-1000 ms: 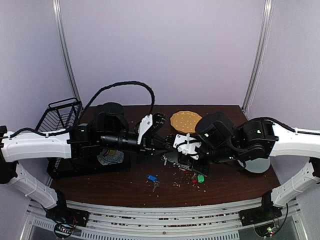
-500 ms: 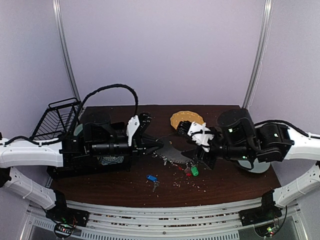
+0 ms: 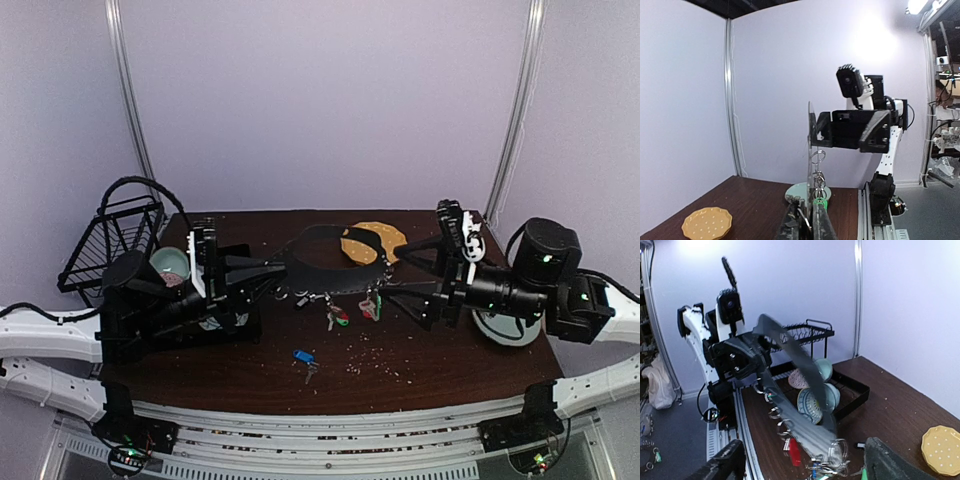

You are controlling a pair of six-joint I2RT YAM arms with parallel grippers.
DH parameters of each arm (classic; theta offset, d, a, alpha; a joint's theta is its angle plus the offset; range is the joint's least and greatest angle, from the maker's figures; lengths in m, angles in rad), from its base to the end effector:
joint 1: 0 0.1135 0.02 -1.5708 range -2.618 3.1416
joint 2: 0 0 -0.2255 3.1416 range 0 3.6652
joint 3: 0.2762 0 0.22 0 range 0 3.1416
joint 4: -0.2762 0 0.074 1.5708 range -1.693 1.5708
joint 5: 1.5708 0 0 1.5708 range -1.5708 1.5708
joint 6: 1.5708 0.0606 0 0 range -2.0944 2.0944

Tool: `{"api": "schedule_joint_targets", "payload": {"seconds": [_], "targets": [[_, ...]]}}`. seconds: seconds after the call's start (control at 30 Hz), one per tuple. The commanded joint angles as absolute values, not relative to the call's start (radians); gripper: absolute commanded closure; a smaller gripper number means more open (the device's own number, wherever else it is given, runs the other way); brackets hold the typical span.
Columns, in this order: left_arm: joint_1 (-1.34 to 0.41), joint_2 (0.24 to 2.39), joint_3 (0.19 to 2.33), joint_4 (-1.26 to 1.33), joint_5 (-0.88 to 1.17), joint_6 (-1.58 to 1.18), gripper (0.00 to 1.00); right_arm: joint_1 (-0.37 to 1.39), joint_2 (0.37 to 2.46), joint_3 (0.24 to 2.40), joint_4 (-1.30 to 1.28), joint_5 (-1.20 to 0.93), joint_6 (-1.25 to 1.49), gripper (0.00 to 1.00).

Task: Put the keys on the keyring

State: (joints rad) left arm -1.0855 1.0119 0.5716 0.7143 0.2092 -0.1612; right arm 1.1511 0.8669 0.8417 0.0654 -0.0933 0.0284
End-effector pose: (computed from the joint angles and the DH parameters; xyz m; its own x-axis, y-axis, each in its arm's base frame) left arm 0.1035 -0.2233 0.3048 -0.0293 -0.2811 -0.9592 0.9663 0.2374 -0.0990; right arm 0.0851 0.2045 0.3454 -0.0105 0.0458 -0.9989 -0.9473 0.3195 0.0246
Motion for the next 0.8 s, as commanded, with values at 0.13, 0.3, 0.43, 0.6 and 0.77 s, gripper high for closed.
{"api": "schedule_joint_targets", "payload": {"seconds": [0.13, 0.3, 0.43, 0.6, 0.77], "targets": [[-1.081, 0.972, 0.561, 0.919, 0.283, -0.182, 1.00, 1.027, 0.827, 0.864, 0.188, -0.232, 0.176, 0.08], [-1.081, 0.977, 0.570, 0.911, 0.286, -0.180, 1.00, 1.026, 0.949, 0.935, 0.093, -0.430, 0.145, 0.17], [-1.081, 0.981, 0.583, 0.879, 0.288, -0.182, 1.00, 1.027, 0.994, 0.953, 0.100, -0.483, 0.132, 0.32], [-1.081, 0.985, 0.583, 0.882, 0.300, -0.187, 1.00, 1.026, 1.033, 0.968, 0.089, -0.499, 0.127, 0.59], [-1.081, 0.992, 0.582, 0.877, 0.311, -0.189, 1.00, 1.026, 1.038, 0.965, 0.107, -0.520, 0.129, 0.85]]}}
